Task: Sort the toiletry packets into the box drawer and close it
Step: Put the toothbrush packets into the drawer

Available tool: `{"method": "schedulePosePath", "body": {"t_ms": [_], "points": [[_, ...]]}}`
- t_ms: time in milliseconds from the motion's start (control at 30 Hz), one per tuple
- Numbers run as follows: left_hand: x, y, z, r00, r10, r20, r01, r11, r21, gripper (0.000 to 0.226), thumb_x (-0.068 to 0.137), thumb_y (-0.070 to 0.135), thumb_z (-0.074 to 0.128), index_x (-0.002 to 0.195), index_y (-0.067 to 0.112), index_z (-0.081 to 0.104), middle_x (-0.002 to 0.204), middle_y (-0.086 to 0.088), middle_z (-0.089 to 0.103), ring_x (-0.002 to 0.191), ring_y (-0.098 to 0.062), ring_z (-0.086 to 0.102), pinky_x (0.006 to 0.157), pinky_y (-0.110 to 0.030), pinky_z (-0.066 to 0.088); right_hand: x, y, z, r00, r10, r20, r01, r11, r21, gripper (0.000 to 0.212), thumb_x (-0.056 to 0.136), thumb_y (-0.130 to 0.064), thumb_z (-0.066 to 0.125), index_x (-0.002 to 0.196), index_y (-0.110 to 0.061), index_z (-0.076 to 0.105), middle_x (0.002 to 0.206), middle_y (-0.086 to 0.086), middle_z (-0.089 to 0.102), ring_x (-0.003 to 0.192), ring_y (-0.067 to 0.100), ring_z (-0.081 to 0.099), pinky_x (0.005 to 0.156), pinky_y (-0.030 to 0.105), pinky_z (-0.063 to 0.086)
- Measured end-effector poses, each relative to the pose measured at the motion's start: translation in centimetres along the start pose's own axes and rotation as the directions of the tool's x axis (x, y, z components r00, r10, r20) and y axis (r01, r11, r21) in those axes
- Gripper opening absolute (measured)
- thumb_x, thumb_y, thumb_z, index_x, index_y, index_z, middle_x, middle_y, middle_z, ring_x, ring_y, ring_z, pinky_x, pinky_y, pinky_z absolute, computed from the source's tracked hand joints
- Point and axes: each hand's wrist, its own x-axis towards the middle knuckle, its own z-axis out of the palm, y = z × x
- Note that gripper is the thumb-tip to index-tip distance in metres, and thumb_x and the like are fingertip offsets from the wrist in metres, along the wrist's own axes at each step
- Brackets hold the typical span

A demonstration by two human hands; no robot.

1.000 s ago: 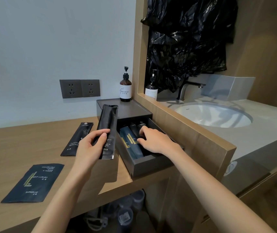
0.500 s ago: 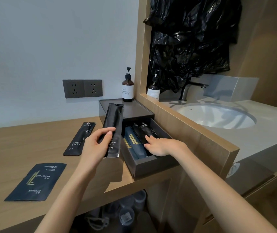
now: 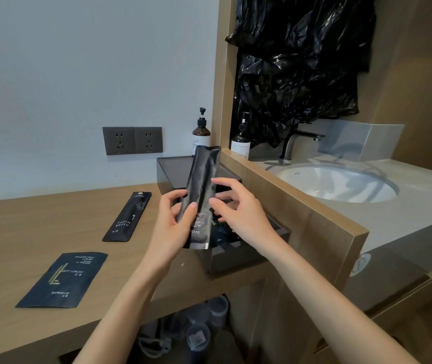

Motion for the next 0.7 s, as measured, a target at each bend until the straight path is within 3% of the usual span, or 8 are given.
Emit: {"method": "schedulePosePath", "body": {"t_ms": [133, 200, 267, 367, 467, 567, 633, 700], "points": [[-0.3, 0.0, 0.2, 0.997, 0.029, 0.07, -0.028, 1.0, -0.009, 0.025, 0.095, 0.016, 0.056, 0.118, 0.023, 0.049, 0.113, -0.001, 0.07, 0.1, -0.011, 0.068, 0.086, -0.027, 0.053, -0.1, -0.5, 0.3, 0.992, 0.077, -0.1, -0.054, 0.976, 0.212, 0.037, 0.086, -0.012, 0.069, 0.119, -0.023, 0.058, 0.09, 0.005, 0.071, 0.074, 0.014, 0.07, 0.071, 0.033, 0.06], [-0.3, 0.1, 0.1, 0.994, 0.076, 0.079, -0.08, 0.996, 0.045, 0.026, 0.093, 0.018, 0.06, 0.115, 0.028, 0.052, 0.117, 0.004, 0.066, 0.107, -0.007, 0.063, 0.091, -0.031, 0.05, -0.1, -0.7, 0.0, 0.987, 0.086, -0.133, -0.054, 0.971, 0.231, 0.034, 0.084, -0.01, 0.07, 0.115, -0.021, 0.06, 0.085, 0.007, 0.071, 0.071, 0.014, 0.07, 0.063, 0.03, 0.06], [-0.4, 0.4, -0.1, 0.986, 0.143, 0.09, -0.158, 0.968, 0.195, 0.028, 0.088, 0.03, 0.065, 0.112, 0.037, 0.053, 0.115, 0.016, 0.061, 0.101, 0.004, 0.057, 0.087, -0.024, 0.047, 0.1, -0.7, -0.4, 0.982, 0.066, -0.178, -0.034, 0.983, 0.178, 0.032, 0.083, -0.011, 0.072, 0.113, -0.02, 0.063, 0.083, 0.005, 0.07, 0.069, 0.013, 0.069, 0.059, 0.027, 0.058], [-1.1, 0.5, -0.6, 0.956, 0.223, 0.189, -0.289, 0.823, 0.488, 0.065, 0.068, 0.063, 0.065, 0.126, 0.038, 0.05, 0.122, 0.019, 0.051, 0.109, -0.002, 0.046, 0.088, -0.024, 0.043, 0.5, -1.0, -0.9, 0.973, 0.057, -0.225, -0.019, 0.986, 0.168, 0.03, 0.081, -0.012, 0.073, 0.109, -0.019, 0.065, 0.079, 0.002, 0.065, 0.07, 0.017, 0.069, 0.06, 0.036, 0.06], [-2.1, 0.7, -0.7, 0.893, 0.333, 0.304, -0.45, 0.619, 0.643, 0.088, 0.057, 0.072, 0.067, 0.134, 0.035, 0.046, 0.133, 0.015, 0.044, 0.118, -0.007, 0.037, 0.092, -0.022, 0.037, 0.6, -1.6, -1.0, 0.969, 0.056, -0.241, -0.013, 0.984, 0.176, 0.03, 0.081, -0.01, 0.073, 0.108, -0.016, 0.065, 0.078, 0.0, 0.063, 0.07, 0.017, 0.069, 0.062, 0.041, 0.061], [-2.3, 0.9, -0.8, 0.807, 0.502, 0.311, -0.535, 0.4, 0.744, 0.067, 0.067, 0.051, 0.075, 0.127, 0.029, 0.056, 0.128, 0.009, 0.056, 0.11, -0.015, 0.052, 0.083, -0.027, 0.049, 0.8, -2.2, -0.9, 0.968, 0.082, -0.238, -0.026, 0.973, 0.229, 0.029, 0.08, -0.006, 0.072, 0.106, -0.016, 0.065, 0.078, 0.0, 0.061, 0.067, 0.011, 0.066, 0.061, 0.035, 0.061], [-2.2, 0.8, -1.1, 0.776, 0.588, 0.23, -0.517, 0.383, 0.766, 0.052, 0.072, 0.021, 0.078, 0.122, 0.025, 0.062, 0.121, 0.008, 0.065, 0.102, -0.017, 0.062, 0.073, -0.034, 0.057, 0.8, -2.5, -0.9, 0.972, 0.118, -0.204, -0.055, 0.954, 0.293, 0.028, 0.08, -0.004, 0.071, 0.106, -0.014, 0.065, 0.077, 0.0, 0.06, 0.067, 0.008, 0.065, 0.062, 0.028, 0.06], [-2.1, 0.7, -1.4, 0.754, 0.636, 0.163, -0.517, 0.422, 0.745, 0.045, 0.078, 0.01, 0.067, 0.121, 0.022, 0.066, 0.117, 0.008, 0.069, 0.097, -0.015, 0.067, 0.072, -0.031, 0.058, 0.8, -2.8, -0.8, 0.98, 0.146, -0.135, -0.083, 0.917, 0.391, 0.028, 0.084, -0.002, 0.068, 0.11, -0.01, 0.064, 0.077, 0.001, 0.059, 0.072, 0.008, 0.067, 0.067, 0.029, 0.06]]}}
